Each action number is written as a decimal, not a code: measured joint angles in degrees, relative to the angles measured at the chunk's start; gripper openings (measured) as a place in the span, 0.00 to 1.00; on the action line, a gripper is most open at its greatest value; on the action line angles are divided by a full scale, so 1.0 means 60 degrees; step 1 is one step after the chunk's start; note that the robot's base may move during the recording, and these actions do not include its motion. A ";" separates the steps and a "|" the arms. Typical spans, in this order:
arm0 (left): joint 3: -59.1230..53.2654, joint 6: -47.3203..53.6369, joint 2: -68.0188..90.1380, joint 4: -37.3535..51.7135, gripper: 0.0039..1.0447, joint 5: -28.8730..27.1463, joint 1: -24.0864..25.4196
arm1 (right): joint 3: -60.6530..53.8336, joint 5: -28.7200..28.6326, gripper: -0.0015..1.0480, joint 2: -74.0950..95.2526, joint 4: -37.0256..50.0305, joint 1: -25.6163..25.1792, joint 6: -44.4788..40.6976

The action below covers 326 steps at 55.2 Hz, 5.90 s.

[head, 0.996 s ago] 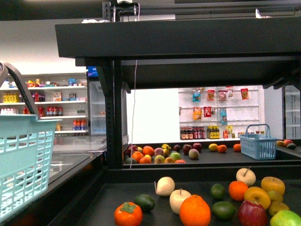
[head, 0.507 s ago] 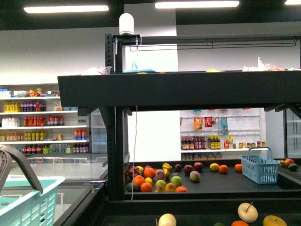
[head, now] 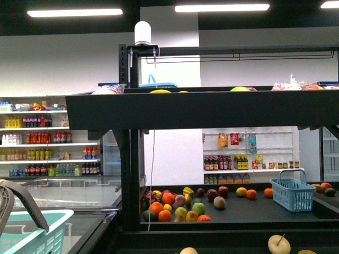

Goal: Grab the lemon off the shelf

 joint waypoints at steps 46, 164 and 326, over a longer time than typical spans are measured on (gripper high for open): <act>1.0018 -0.9712 1.4655 0.3464 0.93 -0.0058 0.1687 | 0.0000 -0.0004 0.93 0.0000 0.0000 0.0000 0.0004; 1.1442 -0.2630 1.4859 0.0291 0.11 0.3912 -0.2637 | 0.0000 -0.0007 0.93 0.0000 0.0004 0.0000 0.0004; 1.1278 -0.2535 1.4925 0.0291 0.11 0.3912 -0.3005 | 1.9544 0.0940 0.67 2.7471 -0.1843 0.0681 0.0466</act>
